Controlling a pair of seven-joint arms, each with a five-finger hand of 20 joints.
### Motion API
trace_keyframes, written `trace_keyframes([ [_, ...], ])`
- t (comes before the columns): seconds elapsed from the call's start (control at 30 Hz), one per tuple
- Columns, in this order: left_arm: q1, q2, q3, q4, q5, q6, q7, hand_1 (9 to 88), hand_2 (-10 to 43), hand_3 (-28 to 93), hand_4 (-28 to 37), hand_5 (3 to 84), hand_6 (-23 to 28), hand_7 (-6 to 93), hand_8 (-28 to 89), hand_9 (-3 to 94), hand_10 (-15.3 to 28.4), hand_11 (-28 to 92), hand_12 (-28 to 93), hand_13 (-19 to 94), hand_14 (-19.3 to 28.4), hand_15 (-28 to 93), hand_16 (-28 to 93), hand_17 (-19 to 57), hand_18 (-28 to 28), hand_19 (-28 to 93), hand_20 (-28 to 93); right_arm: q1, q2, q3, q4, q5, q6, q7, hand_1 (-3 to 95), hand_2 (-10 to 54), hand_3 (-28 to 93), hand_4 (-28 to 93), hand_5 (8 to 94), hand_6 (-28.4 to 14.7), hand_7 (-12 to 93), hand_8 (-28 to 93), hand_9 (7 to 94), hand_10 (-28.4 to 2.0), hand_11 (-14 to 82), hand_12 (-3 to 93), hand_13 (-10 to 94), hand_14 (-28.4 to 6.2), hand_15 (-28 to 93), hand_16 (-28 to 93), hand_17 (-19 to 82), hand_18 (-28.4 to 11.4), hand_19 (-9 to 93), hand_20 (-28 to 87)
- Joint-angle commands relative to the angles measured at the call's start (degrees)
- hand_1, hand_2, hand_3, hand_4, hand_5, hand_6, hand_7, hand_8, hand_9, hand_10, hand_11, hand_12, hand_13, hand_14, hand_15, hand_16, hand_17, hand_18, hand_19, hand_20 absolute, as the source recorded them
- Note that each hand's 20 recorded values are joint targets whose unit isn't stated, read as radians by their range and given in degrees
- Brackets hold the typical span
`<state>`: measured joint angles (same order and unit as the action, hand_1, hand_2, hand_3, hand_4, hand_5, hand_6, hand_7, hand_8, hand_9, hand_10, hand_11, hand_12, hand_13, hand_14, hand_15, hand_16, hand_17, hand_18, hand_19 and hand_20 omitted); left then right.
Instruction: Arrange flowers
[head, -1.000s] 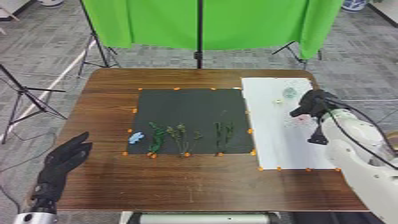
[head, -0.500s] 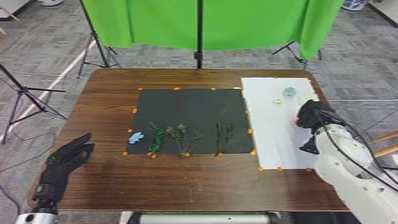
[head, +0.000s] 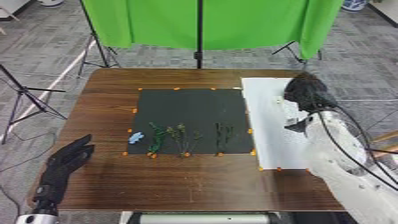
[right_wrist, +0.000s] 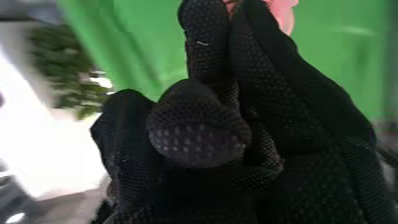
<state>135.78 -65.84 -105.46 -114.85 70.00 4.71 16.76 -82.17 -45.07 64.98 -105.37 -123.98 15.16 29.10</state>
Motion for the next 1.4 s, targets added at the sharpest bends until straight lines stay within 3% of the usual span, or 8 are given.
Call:
trace_keyframes([
  [0.03, 0.6, -0.45, 0.87, 0.15, -0.19, 0.02, -0.18, 32.8, -9.5, 58, -23.2, 40.3, 3.8, 10.9, -5, 41.4, 12.4, 18, 14, 34, 16.1, 12, 4, 6.8, 11.5, 2, 18, 26.7, -15.2, -14.4, 7.8, 0.8, -1.8, -10.6, 62.6, -9.5, 58, -17, 79.8, 0.7, 25, 9, 90.9, -8.1, 9.1, 43.9, 92, -0.2, 60, 38, 64, -13.3, 93, 56],
  [0.2, -1.3, -0.07, 2.36, 1.1, 0.42, -0.93, -0.2, 33.0, -9.5, 59, -23.5, 40.3, 3.8, 10.9, -5, 41.3, 12.4, 18, 14, 34, 16.1, 12, 4, 6.8, 11.5, 2, 18, 29.4, -23.6, -20.2, 14.8, -1.1, -6.3, -16.0, 61.6, -9.5, 59, -18, 79.3, 1.3, 26, 9, 90.9, -7.7, 8.7, 44.5, 91, 0.1, 61, 38, 64, -13.1, 93, 58],
  [0.53, -3.5, 0.73, 3.76, 2.47, -0.08, -1.85, -0.03, 32.9, -9.5, 59, -23.3, 40.4, 3.6, 10.7, -5, 41.4, 12.3, 18, 14, 34, 16.0, 11, 4, 6.8, 11.5, 2, 18, 26.5, -33.2, -24.4, 23.1, -5.8, -11.5, -21.0, 59.1, -9.5, 65, -20, 78.4, 2.1, 28, 8, 90.6, -7.4, 8.4, 45.4, 91, 0.0, 63, 38, 64, -13.3, 93, 60],
  [0.93, -5.3, 1.83, 4.22, 3.32, -0.06, -2.66, -0.45, 33.3, -9.5, 58, -23.0, 40.0, 3.4, 8.8, -5, 41.0, 11.8, 16, 15, 34, 15.8, 10, 4, 6.7, 11.4, 2, 18, 26.0, -34.9, -29.7, 25.7, -9.7, -14.5, -20.6, 55.8, -9.5, 71, -23, 78.1, 2.8, 28, 8, 90.2, -7.0, 7.6, 45.5, 91, -0.3, 64, 38, 64, -13.3, 93, 61],
  [1.4, -5.7, 2.16, 4.37, 3.5, -0.1, -3.46, -0.78, 33.3, -9.5, 58, -22.9, 39.9, 3.3, 7.3, -4, 40.7, 11.6, 15, 15, 34, 15.7, 9, 5, 6.5, 11.4, 2, 17, 26.3, -35.5, -32.9, 27.4, -9.6, -12.0, -16.9, 54.8, -9.5, 71, -21, 77.5, 2.8, 27, 7, 89.7, -7.1, 6.6, 42.8, 90, -0.5, 64, 38, 63, -13.5, 93, 62],
])
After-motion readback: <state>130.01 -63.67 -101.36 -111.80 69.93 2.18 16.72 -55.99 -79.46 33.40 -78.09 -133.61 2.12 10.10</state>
